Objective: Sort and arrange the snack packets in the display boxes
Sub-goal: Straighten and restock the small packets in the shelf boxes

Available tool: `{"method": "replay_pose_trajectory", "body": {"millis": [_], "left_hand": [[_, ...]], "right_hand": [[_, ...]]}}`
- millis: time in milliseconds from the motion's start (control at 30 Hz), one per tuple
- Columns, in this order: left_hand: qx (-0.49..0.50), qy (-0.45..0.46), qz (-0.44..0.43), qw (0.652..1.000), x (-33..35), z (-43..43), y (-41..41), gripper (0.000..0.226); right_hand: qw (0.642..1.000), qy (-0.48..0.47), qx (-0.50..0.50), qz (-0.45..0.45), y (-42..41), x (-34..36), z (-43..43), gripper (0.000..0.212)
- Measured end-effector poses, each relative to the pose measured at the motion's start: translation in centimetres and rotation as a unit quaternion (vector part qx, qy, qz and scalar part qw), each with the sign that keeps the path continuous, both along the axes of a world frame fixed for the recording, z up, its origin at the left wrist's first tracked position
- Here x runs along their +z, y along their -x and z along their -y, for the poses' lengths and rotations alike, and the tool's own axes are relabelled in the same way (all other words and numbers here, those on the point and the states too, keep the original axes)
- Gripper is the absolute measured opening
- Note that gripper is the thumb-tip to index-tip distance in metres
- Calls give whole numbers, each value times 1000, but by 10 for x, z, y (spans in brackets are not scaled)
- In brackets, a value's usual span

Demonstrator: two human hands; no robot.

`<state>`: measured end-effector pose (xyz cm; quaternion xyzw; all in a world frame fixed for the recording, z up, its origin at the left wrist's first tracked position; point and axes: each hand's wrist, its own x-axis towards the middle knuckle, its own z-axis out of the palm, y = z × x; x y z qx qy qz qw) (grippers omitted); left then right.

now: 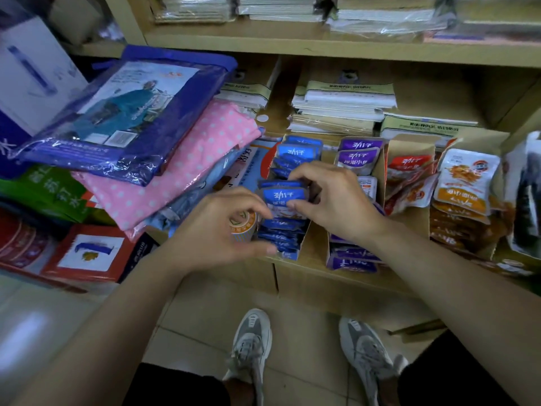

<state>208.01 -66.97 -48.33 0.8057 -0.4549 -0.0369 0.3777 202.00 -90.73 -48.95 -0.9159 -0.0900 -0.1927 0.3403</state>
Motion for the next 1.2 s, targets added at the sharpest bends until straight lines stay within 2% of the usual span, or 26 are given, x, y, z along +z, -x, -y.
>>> {"method": "replay_pose_trajectory", "body": {"millis": [67,100,300,433,533,633,767,833,1000,1200], "left_hand": [[-25,-62,52,996,-11,0,-1,51],[-20,-70,55,996,-16,1,-3,49],[-11,-57,128,990,-22,12,-6,30],[9,0,182,983,-15,17,-7,27],[9,26,176,984,-14,15,-9,25],[-2,-14,168,986,-22,16,-9,24],[24,-67,186,980,-36,21,-9,49],[42,-94,195,975,-41,22,-10,52],[48,-154,107,981,-49,31,-18,49],[36,-154,181,971,-51,28,-21,49]], "right_hand": [[1000,0,0,17,0,-1,0,36],[1000,0,-1,26,0,-2,-1,34],[999,11,-4,41,0,-2,2,30],[998,15,-10,68,-2,0,4,24],[996,13,-17,83,-2,1,6,22],[997,-1,-13,75,-3,-1,8,22],[996,-23,-27,81,-4,-2,9,18],[995,-17,-37,88,-3,-1,10,18],[993,8,-49,110,-3,1,11,21],[986,54,-65,144,0,-1,8,22]]}}
